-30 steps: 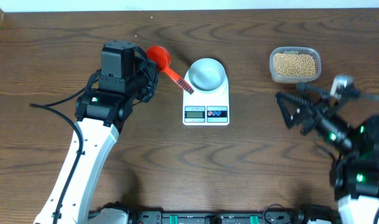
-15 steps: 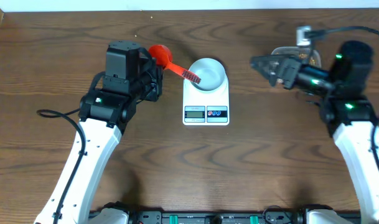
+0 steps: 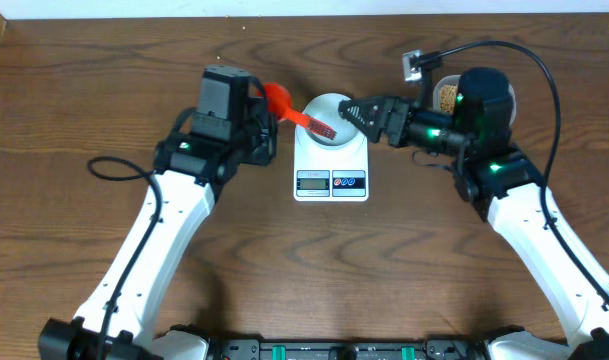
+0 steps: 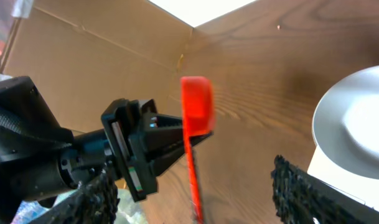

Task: Scoop item into bowl and weigh 50g on scale
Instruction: 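Hand the red scoop from the left gripper to the right gripper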

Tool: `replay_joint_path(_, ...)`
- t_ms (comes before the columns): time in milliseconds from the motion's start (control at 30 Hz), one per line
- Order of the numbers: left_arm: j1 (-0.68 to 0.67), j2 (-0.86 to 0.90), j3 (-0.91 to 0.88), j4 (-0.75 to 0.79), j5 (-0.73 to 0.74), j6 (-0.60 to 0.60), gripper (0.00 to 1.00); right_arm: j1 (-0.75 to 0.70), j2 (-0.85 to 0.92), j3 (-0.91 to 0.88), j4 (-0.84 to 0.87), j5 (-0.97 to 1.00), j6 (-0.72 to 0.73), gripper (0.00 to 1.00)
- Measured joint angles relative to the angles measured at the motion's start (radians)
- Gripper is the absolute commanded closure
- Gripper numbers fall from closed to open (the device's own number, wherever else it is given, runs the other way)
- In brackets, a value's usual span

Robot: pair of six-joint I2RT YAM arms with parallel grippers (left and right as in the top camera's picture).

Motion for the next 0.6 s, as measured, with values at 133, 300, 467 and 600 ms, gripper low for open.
replay_joint_path(133,-0.023,0.018,0.0,0.0,0.024,-0.025,0.93,0.04,0.0,0.001,-0.057,0.049,-0.017,0.32)
replay_joint_path(300,-0.026,0.018,0.0,0.0,0.056,-0.04,0.92,0.078,0.002,0.001,-0.063,0.08,-0.079,0.4)
replay_joint_path(467,-0.026,0.018,0.0,0.0,0.105,-0.046,0.93,0.121,0.002,0.001,-0.063,0.097,-0.135,0.57)
replay_joint_path(600,-0.026,0.018,0.0,0.0,0.145,-0.047,0.93,0.143,0.002,0.002,-0.074,0.126,-0.151,0.66)
